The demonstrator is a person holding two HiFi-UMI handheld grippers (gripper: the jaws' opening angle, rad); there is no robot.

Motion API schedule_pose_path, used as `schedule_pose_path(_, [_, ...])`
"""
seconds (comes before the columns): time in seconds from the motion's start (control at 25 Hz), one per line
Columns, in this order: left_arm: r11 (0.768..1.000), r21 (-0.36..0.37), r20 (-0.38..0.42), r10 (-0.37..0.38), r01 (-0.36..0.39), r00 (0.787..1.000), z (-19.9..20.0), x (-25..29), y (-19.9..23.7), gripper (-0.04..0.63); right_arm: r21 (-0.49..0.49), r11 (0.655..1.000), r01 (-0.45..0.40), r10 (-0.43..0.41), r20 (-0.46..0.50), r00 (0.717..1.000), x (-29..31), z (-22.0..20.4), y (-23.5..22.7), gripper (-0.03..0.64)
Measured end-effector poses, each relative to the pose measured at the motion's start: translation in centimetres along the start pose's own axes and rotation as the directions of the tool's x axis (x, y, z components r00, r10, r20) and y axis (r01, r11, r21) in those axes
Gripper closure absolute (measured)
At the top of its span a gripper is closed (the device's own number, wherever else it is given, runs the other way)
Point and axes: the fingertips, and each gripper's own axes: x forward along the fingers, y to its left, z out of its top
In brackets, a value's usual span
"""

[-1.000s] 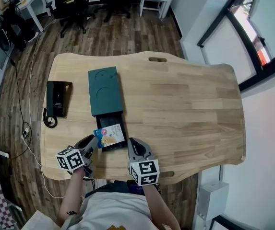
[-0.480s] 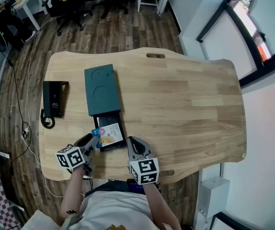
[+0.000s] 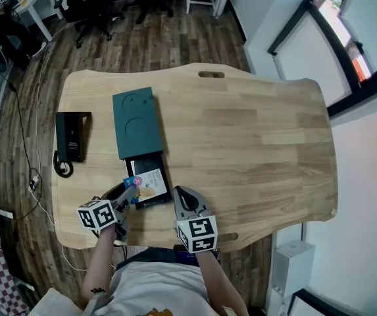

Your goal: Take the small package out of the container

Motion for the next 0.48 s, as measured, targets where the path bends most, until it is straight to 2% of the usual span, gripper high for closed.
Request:
schedule_pose_path(0.32, [0.999, -0.046, -0.02, -0.005, 0.004, 1.0, -0.3, 0.4, 0.4, 0.423, 0.002, 1.0, 0.006, -0.006, 0.009, 1.0, -0.1, 0.7, -0.1, 0.612])
schedule_pose_path(0.48, [0.997, -0.076, -0.014, -0.003, 0.002, 1.0, -0.2, 0.3, 0.6, 0.46, -0.014, 1.0, 0.01, -0.009, 0.023, 1.0, -0.5, 1.3, 0.0, 0.612])
